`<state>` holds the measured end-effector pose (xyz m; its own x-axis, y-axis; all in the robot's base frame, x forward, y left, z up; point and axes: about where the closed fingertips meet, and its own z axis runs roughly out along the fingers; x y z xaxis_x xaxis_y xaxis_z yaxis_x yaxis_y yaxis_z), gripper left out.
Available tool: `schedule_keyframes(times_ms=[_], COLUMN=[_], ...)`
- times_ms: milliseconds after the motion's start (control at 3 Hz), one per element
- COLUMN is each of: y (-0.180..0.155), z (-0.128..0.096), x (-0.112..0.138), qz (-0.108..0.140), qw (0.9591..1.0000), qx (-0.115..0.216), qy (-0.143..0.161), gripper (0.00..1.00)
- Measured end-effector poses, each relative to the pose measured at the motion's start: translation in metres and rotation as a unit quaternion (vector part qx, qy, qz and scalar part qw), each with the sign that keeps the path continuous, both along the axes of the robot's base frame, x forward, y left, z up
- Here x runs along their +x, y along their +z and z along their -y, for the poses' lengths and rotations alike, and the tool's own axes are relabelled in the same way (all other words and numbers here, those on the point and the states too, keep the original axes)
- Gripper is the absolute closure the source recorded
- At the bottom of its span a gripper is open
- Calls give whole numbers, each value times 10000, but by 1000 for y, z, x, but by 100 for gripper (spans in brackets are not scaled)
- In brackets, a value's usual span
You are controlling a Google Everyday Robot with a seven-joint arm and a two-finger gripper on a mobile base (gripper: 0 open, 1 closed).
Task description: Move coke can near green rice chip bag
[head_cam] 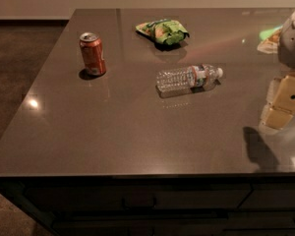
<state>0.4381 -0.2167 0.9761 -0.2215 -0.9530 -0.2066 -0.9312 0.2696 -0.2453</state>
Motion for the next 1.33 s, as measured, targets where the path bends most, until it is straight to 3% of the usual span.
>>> schedule_keyframes(times_ms=[667, 1333], y=[2, -2], z=[-5, -62], x=[5, 67], qz=[-4, 39], qw=[9999, 9975], qx=[144, 703], qy=[6, 110], gripper=[0, 0])
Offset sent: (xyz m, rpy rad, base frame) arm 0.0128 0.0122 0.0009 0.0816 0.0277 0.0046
